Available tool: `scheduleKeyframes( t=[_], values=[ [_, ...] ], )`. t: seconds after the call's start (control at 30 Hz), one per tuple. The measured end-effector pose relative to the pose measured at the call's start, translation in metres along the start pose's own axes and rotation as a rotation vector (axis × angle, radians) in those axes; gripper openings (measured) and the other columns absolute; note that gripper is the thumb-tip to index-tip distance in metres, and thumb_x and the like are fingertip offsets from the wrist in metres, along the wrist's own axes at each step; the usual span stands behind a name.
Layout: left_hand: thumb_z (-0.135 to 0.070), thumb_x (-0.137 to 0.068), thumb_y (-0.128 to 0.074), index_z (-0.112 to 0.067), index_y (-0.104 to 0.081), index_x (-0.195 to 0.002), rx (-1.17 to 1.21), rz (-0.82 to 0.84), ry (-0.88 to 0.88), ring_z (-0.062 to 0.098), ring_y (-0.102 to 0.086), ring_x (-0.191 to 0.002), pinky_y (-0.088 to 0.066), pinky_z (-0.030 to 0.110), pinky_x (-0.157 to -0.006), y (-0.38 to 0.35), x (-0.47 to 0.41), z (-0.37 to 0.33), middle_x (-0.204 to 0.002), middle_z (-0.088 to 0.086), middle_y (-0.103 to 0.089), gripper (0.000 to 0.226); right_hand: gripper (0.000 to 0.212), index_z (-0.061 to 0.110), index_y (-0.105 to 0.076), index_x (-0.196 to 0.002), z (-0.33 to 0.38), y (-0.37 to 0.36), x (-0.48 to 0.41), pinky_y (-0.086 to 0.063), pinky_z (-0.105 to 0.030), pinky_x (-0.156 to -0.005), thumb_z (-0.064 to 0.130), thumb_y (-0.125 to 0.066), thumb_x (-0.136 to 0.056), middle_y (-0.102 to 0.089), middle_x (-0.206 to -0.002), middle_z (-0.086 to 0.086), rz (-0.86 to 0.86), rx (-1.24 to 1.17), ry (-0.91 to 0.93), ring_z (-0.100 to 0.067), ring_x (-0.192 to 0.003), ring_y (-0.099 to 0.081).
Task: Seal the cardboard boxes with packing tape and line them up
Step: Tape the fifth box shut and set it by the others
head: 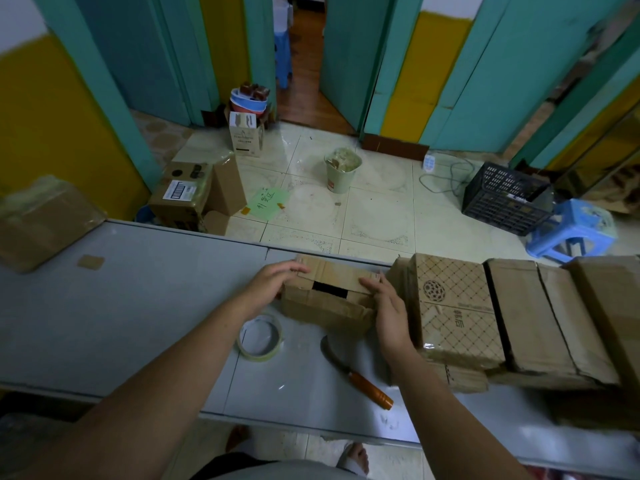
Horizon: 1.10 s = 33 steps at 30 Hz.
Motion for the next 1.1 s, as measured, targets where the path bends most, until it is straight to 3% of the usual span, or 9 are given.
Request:
scheduleKeyframes(
  t=[0.03, 0.1, 0.2, 0.3, 0.37, 0.47, 0.6, 0.8, 1.1],
  values=[
    [-0.037, -0.110, -0.046, -0.040, -0.079, -0.116, 0.040, 0.028, 0.017, 0.025, -0.057, -0.136, -0.047, 0.058, -0.115, -0.001, 0.003, 0.002, -0.144, -0.005, -0.061, 0.034, 0.035, 0.035, -0.072, -0.127, 0.001, 0.000, 0.004, -0.028, -0.043, -0.125, 0.040, -0.042, -0.110, -0.031, -0.168, 0.009, 0.016, 0.019, 0.002, -0.015, -0.155, -0.027],
    [-0.067, -0.103, -0.043, -0.042, -0.076, -0.123, 0.043, 0.064, 0.030, 0.026, -0.055, -0.137, -0.047, 0.059, -0.114, -0.002, 0.009, 0.002, -0.151, -0.005, -0.056, 0.045, 0.051, 0.043, -0.062, -0.138, 0.002, 0.001, 0.009, -0.031, -0.036, -0.117, 0.069, -0.053, -0.095, -0.022, -0.170, 0.016, 0.077, 0.075, 0.025, -0.011, -0.152, -0.027],
    [-0.088, -0.082, -0.058, -0.053, -0.069, -0.128, -0.055, 0.114, 0.008, 0.007, -0.052, -0.131, -0.048, 0.045, -0.109, -0.002, 0.017, -0.003, -0.141, -0.028, -0.056, 0.059, 0.069, 0.048, -0.052, -0.145, -0.001, 0.000, 0.011, -0.036, -0.035, -0.113, 0.067, -0.076, -0.082, -0.011, -0.170, 0.023, 0.194, 0.168, 0.055, -0.007, -0.147, -0.022],
    [-0.053, -0.096, -0.071, -0.052, -0.071, -0.122, -0.114, 0.071, -0.050, 0.000, -0.051, -0.127, -0.048, 0.026, -0.099, -0.001, 0.015, -0.006, -0.133, -0.033, -0.057, 0.026, 0.046, 0.038, -0.061, -0.137, -0.001, 0.005, 0.005, -0.037, -0.045, -0.120, 0.043, -0.075, -0.093, -0.028, -0.167, 0.007, 0.083, 0.195, 0.101, -0.014, -0.150, -0.030],
    [-0.031, -0.102, -0.071, -0.046, -0.074, -0.118, -0.137, -0.010, -0.086, 0.006, -0.053, -0.133, -0.048, 0.029, -0.107, -0.002, 0.011, -0.004, -0.136, -0.023, -0.062, 0.023, 0.030, 0.030, -0.068, -0.127, -0.002, 0.006, 0.001, -0.038, -0.052, -0.121, 0.024, -0.072, -0.098, -0.046, -0.156, -0.001, -0.010, 0.167, 0.117, -0.019, -0.148, -0.039],
    [-0.025, -0.102, -0.070, -0.042, -0.075, -0.115, -0.163, -0.107, -0.094, 0.015, -0.051, -0.141, -0.042, 0.040, -0.118, -0.007, 0.008, -0.001, -0.144, -0.010, -0.064, 0.023, 0.026, 0.026, -0.071, -0.120, -0.003, 0.002, -0.004, -0.033, -0.047, -0.124, 0.013, -0.072, -0.097, -0.051, -0.151, -0.001, -0.048, 0.178, 0.099, -0.019, -0.149, -0.039],
    [-0.024, -0.103, -0.067, -0.044, -0.075, -0.115, -0.129, -0.139, -0.076, 0.019, -0.047, -0.145, -0.040, 0.038, -0.115, -0.010, 0.007, 0.000, -0.149, -0.007, -0.060, 0.024, 0.024, 0.019, -0.072, -0.117, -0.003, 0.001, -0.009, -0.036, -0.051, -0.122, 0.009, -0.072, -0.095, -0.053, -0.149, -0.006, -0.067, 0.153, 0.060, -0.022, -0.147, -0.042],
    [-0.023, -0.104, -0.064, -0.037, -0.071, -0.119, -0.343, -0.216, -0.210, 0.015, -0.034, -0.150, -0.032, 0.044, -0.124, -0.014, 0.013, -0.006, -0.156, -0.005, -0.041, 0.022, 0.027, 0.027, -0.068, -0.125, 0.000, 0.001, -0.005, -0.030, -0.034, -0.120, 0.022, -0.070, -0.099, -0.037, -0.161, -0.001, -0.059, 0.281, 0.072, -0.017, -0.153, -0.029],
    [-0.043, -0.103, -0.062, -0.042, -0.048, -0.145, -0.442, -0.256, -0.286, 0.007, -0.037, -0.145, -0.036, 0.034, -0.115, 0.005, 0.042, -0.016, -0.154, -0.015, -0.042, 0.044, 0.031, 0.047, -0.060, -0.125, 0.014, -0.004, -0.001, -0.032, -0.058, -0.123, 0.047, -0.070, -0.095, -0.023, -0.168, 0.007, -0.062, 0.394, 0.164, -0.022, -0.156, -0.022]
  ],
)
Point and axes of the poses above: each hand's wrist, its own x-axis away from the middle knuckle, its own y-axis out of the back of the hand, z = x × y, the point moved 5 cm from there along -x, towards the middle knuckle
